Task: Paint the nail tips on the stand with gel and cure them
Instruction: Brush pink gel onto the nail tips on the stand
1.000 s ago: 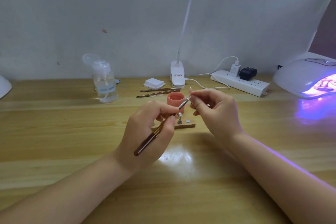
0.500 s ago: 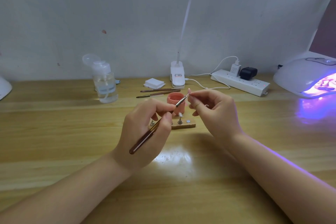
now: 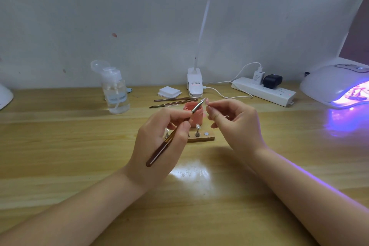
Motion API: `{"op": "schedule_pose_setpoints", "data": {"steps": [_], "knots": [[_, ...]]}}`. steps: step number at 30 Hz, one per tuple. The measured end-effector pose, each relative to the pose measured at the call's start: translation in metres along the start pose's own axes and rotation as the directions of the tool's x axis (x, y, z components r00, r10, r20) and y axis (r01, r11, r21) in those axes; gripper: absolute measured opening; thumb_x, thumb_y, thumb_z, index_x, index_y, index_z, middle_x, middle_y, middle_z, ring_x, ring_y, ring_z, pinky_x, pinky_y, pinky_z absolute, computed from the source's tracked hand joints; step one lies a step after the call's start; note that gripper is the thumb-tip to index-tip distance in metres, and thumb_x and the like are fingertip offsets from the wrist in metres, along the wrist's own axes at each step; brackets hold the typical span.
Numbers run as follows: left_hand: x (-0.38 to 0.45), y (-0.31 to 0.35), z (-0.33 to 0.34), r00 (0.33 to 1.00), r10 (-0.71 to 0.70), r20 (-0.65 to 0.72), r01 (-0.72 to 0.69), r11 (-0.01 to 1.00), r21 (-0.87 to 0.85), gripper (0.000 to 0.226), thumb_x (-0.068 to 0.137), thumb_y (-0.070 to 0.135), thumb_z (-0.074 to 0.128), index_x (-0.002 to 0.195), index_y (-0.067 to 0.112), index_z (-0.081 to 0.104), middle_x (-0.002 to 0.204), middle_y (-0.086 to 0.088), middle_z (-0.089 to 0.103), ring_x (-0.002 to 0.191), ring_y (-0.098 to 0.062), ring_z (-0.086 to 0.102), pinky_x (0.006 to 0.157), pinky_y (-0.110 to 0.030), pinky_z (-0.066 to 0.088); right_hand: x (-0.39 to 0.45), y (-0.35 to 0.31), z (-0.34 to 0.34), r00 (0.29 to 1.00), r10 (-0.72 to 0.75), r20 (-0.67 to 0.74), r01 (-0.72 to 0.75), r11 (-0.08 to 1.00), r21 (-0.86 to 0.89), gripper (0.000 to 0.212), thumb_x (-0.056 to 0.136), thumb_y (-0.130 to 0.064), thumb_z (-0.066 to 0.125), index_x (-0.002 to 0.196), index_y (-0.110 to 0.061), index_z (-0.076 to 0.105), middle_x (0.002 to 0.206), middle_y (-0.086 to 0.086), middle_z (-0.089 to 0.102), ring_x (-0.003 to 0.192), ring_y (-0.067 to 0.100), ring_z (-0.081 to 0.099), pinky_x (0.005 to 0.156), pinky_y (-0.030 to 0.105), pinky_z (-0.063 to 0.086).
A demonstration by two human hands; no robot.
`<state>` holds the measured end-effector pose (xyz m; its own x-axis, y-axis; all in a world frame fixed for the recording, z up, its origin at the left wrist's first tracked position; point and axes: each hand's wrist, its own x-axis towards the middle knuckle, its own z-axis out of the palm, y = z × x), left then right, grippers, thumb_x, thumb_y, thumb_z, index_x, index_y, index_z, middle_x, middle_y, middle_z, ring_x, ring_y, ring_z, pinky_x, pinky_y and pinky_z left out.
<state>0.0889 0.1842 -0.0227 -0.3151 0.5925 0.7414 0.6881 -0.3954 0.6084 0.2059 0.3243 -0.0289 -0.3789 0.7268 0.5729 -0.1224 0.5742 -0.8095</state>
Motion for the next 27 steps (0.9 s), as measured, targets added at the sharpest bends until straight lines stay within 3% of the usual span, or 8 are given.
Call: {"op": "schedule_pose_setpoints", "data": {"steps": [3,7,15,21,25,27], "knots": [[0.0005,0.0006,0.0008,0.999,-0.004,0.032,0.004,1.000,-0.009,0.016,0.092,0.018,0.059,0.103,0.029,0.063,0.099,0.019,0.069,0.094,-0.004,0.064,0.082,-0.013,0.045,-0.0008,0.0006,0.0003,1.000,-0.005,0.011,0.005,1.000,-0.011,0.015,0.085,-0.007,0.072,0.088,-0.022,0.074,0.074,-0.007,0.072,0.065,0.015,0.068,0.062,0.040,0.059],[-0.0009,-0.0011,-0.0005,0.998,-0.049,0.041,0.053,0.995,-0.087,0.017,0.088,0.026,0.050,0.095,0.021,0.065,0.092,0.011,0.070,0.085,-0.005,0.065,0.074,-0.011,0.045,-0.0008,0.0028,-0.0008,1.000,0.013,0.005,-0.012,1.000,-0.015,0.015,0.085,-0.009,0.072,0.088,-0.024,0.074,0.074,-0.003,0.073,0.067,0.020,0.069,0.065,0.048,0.057],[0.0006,-0.0005,0.0026,0.987,-0.155,0.039,0.159,0.971,-0.179,0.016,0.092,0.018,0.054,0.101,0.024,0.066,0.098,0.008,0.074,0.095,-0.008,0.068,0.079,-0.017,0.050,-0.0012,0.0049,-0.0001,0.999,0.014,0.035,-0.014,1.000,-0.002,0.013,0.086,-0.009,0.071,0.090,-0.020,0.075,0.076,-0.002,0.073,0.071,0.022,0.070,0.066,0.050,0.057],[-0.0008,-0.0022,-0.0010,0.994,-0.102,0.026,0.104,0.980,-0.170,0.016,0.090,0.024,0.051,0.094,0.017,0.065,0.087,0.008,0.071,0.084,-0.007,0.067,0.071,-0.016,0.047,-0.0010,0.0058,-0.0013,0.999,0.021,0.039,-0.021,1.000,-0.009,0.012,0.086,-0.010,0.071,0.090,-0.020,0.074,0.075,-0.002,0.073,0.070,0.021,0.069,0.066,0.049,0.057],[-0.0003,-0.0020,0.0018,0.990,-0.138,0.004,0.137,0.976,-0.169,0.016,0.092,0.018,0.054,0.100,0.024,0.065,0.096,0.009,0.073,0.096,-0.014,0.069,0.082,-0.025,0.053,-0.0007,0.0049,-0.0005,0.999,0.017,0.041,-0.017,1.000,-0.012,0.010,0.085,-0.010,0.072,0.090,-0.018,0.075,0.076,-0.002,0.073,0.071,0.022,0.069,0.066,0.049,0.057],[0.0000,-0.0016,0.0022,0.993,-0.120,0.019,0.121,0.980,-0.155,0.018,0.091,0.016,0.054,0.099,0.027,0.065,0.095,0.010,0.073,0.094,-0.012,0.069,0.080,-0.020,0.051,-0.0005,0.0045,-0.0001,0.999,0.018,0.035,-0.018,1.000,-0.015,0.011,0.085,-0.008,0.072,0.090,-0.017,0.075,0.076,-0.002,0.073,0.069,0.020,0.069,0.066,0.046,0.057]]}}
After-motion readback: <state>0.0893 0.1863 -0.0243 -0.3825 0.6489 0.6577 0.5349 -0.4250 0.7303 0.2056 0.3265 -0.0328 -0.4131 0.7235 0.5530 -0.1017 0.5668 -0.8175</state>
